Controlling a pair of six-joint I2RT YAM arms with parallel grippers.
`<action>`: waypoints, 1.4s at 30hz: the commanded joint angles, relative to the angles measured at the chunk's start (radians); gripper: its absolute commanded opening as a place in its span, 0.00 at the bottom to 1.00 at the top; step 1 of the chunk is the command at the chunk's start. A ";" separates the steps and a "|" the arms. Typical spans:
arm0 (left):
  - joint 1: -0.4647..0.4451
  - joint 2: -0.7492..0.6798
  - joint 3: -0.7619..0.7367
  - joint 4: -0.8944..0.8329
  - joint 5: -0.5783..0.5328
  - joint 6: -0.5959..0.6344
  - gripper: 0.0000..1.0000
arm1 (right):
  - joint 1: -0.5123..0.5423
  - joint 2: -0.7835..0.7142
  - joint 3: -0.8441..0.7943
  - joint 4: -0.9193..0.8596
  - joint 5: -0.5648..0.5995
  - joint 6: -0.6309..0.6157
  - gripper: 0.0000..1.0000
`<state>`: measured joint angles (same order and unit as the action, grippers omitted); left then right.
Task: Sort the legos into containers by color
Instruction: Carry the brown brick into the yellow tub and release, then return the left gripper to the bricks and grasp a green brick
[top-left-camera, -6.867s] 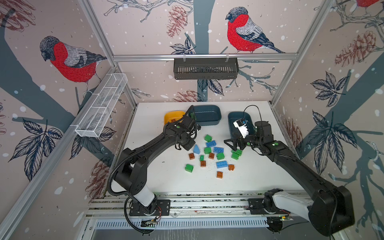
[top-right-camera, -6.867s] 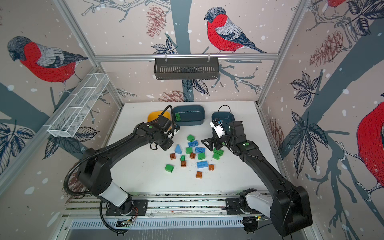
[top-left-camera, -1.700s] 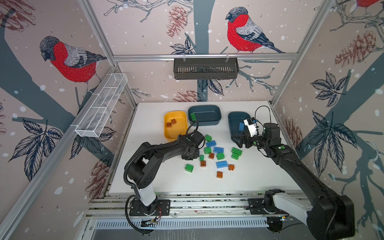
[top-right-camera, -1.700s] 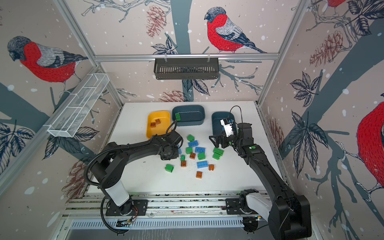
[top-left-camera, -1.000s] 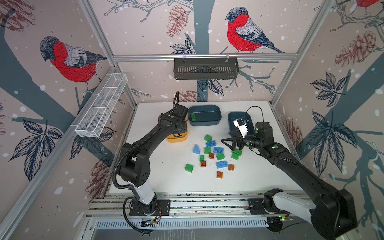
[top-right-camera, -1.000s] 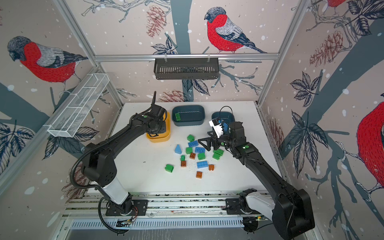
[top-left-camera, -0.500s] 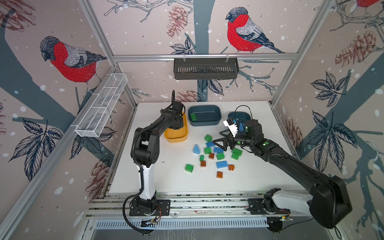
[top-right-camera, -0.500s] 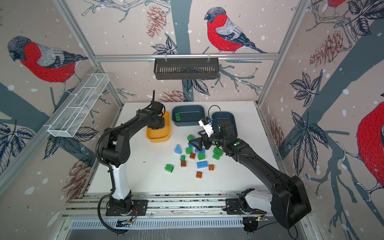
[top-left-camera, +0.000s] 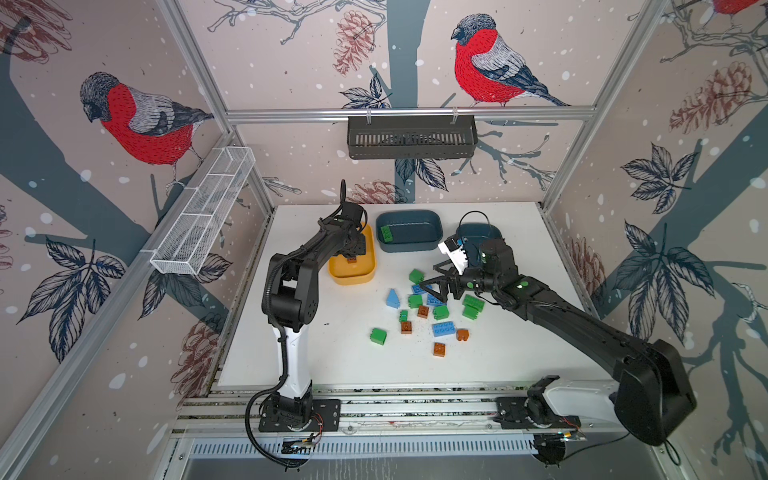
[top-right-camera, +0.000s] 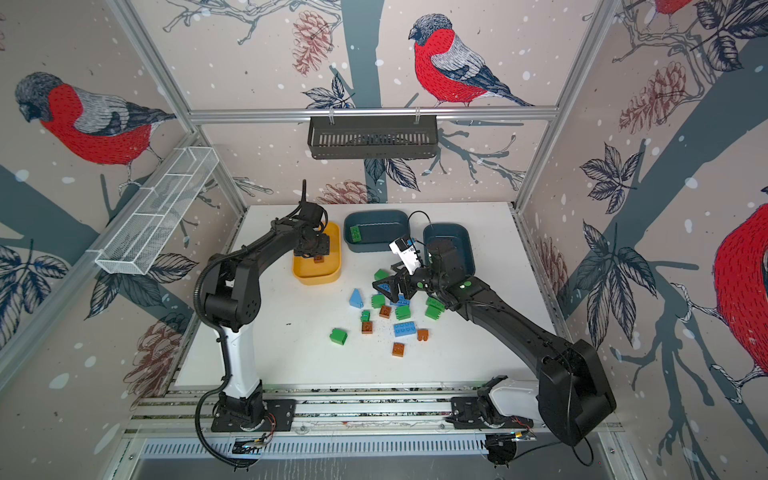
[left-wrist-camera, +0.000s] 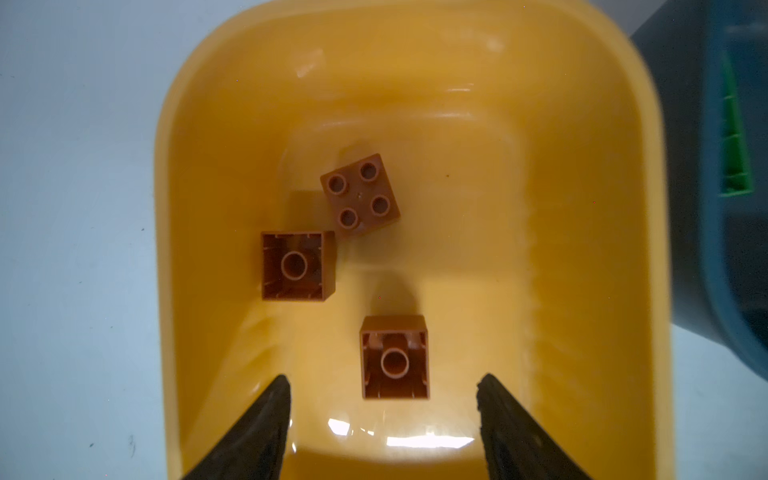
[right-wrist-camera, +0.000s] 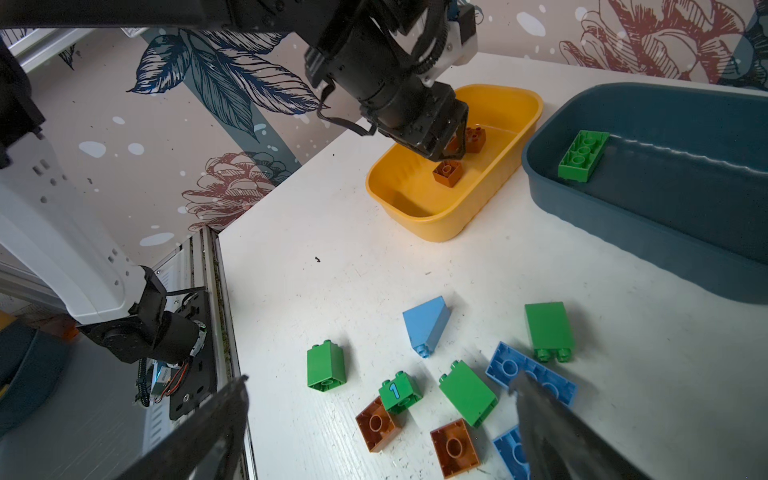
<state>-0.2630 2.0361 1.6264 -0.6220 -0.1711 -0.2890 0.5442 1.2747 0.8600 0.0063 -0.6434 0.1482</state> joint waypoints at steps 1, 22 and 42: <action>-0.013 -0.090 -0.044 -0.052 0.049 -0.016 0.72 | -0.002 -0.007 0.011 -0.016 0.023 -0.031 1.00; -0.348 -0.789 -0.802 -0.015 0.131 -0.917 0.76 | -0.060 -0.092 -0.057 -0.048 0.018 -0.048 0.99; -0.530 -0.622 -0.835 0.023 0.138 -1.375 0.71 | -0.073 -0.140 -0.134 -0.009 -0.019 -0.019 0.99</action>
<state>-0.7887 1.3926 0.7914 -0.6308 -0.0273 -1.6054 0.4728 1.1439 0.7357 -0.0433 -0.6441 0.1139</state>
